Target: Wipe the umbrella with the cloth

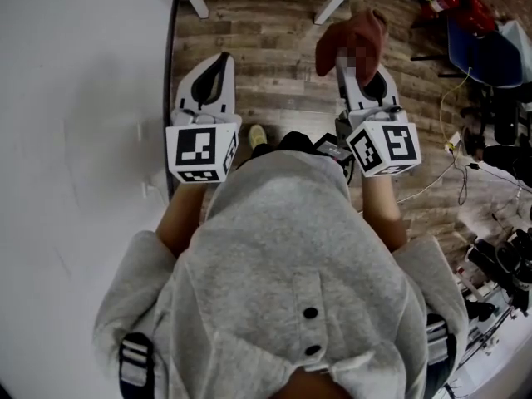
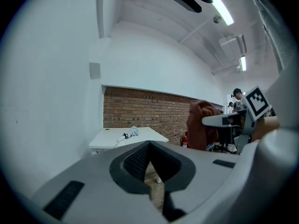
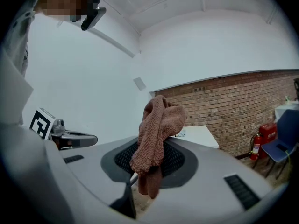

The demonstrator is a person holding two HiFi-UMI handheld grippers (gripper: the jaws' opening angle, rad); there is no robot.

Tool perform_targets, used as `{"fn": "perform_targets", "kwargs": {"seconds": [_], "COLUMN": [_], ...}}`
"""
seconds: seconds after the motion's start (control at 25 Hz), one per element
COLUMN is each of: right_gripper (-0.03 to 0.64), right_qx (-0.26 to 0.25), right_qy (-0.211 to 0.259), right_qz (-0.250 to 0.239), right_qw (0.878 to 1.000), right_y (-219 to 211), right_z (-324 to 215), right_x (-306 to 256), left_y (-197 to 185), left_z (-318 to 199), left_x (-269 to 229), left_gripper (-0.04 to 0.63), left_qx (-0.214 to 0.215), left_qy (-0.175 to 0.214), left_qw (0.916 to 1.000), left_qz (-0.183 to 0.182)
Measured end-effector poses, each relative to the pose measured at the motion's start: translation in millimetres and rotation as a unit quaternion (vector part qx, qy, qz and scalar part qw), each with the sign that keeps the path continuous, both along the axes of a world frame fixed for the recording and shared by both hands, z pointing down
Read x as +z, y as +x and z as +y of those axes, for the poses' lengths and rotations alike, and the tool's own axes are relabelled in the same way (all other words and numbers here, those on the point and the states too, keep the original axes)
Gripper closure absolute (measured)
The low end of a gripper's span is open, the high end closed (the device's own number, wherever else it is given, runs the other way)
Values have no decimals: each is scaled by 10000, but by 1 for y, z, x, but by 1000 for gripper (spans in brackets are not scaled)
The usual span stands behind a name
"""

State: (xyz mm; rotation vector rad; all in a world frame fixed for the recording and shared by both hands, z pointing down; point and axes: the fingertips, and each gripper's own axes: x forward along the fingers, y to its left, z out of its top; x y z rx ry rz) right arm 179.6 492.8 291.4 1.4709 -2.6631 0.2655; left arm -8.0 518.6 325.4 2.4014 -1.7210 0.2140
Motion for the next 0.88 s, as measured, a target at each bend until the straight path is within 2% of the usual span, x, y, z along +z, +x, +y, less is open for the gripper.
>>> {"fn": "perform_targets", "kwargs": {"seconds": [0.2,0.44,0.64,0.88], "right_gripper": [517,517,517,518], "right_qx": [56,76,187,94], "right_qy": [75,160,37,36], "right_qz": [37,26,48,-108], "right_qw": [9999,9998,9998,9999], "right_y": [-6,0,3,9], "right_z": [-12,-39,-82,-151], "right_x": [0,4,15,16], "left_y": [-5,-3,-8,4], "left_z": [-10,-33,-67,-135], "left_x": [2,7,10,15], "left_gripper": [580,580,580,580], "left_qx": [99,125,-3,31], "left_qy": [28,105,83,20], "left_qw": [9999,9999,10000,10000], "left_qz": [74,-3,-28,-83]}}
